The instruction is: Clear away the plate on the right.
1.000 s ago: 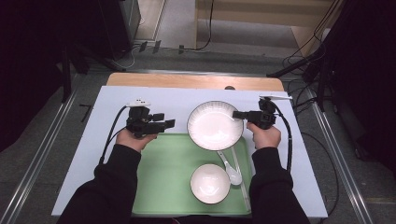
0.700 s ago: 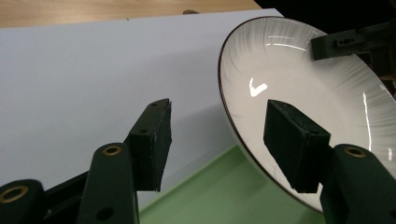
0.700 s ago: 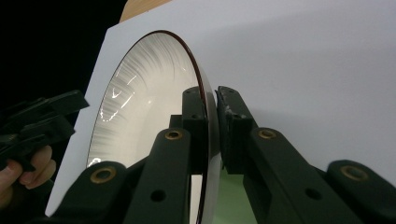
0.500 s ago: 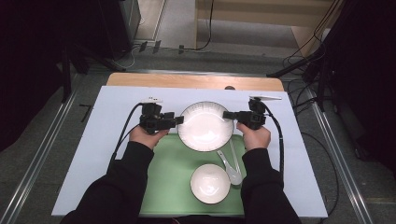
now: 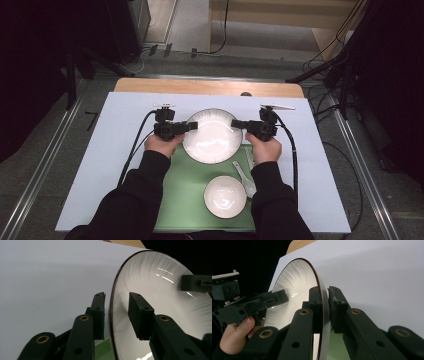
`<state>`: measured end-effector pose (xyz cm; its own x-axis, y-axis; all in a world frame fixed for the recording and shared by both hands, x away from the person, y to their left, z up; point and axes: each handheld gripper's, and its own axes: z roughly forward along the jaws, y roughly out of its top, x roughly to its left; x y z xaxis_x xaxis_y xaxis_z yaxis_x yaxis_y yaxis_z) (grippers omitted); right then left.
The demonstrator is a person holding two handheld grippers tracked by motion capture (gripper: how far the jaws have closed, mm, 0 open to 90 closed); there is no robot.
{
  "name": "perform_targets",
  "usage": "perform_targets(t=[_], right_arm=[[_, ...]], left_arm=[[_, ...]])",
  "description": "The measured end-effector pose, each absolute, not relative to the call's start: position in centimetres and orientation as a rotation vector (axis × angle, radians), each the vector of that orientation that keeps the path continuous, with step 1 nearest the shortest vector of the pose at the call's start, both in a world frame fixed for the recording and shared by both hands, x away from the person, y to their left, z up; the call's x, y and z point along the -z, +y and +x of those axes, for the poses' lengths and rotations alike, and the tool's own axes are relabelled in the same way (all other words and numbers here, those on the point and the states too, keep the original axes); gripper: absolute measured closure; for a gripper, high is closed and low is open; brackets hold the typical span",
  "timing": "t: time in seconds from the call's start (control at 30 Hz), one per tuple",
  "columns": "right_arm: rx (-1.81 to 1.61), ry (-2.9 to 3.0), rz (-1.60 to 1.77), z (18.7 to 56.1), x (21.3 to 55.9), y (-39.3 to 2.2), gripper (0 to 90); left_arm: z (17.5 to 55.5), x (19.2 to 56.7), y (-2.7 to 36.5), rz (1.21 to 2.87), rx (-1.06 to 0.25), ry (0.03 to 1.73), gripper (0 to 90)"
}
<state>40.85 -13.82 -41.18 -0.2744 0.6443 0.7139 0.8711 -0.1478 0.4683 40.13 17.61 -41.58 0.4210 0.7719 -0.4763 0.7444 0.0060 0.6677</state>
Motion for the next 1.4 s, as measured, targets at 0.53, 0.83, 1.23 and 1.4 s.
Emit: perform_targets(t=[0.53,0.83,1.23,1.4], right_arm=[[1.341,-1.882,-1.745,40.5,42.7,-12.9,84.8],[1.394,-1.930,-1.694,40.4,41.9,-13.1,74.4],[1.422,-1.991,-1.687,40.3,41.3,-14.3,43.9],[1.475,-2.049,-1.659,39.9,41.2,-15.2,37.4]], left_arm=[[41.0,41.3,19.8,1.657,0.150,1.375,85.5],[41.0,40.8,20.7,1.644,0.145,1.369,85.1],[40.9,40.0,22.4,1.605,0.149,1.380,84.9],[40.7,39.8,23.2,1.620,0.147,1.382,84.7]])
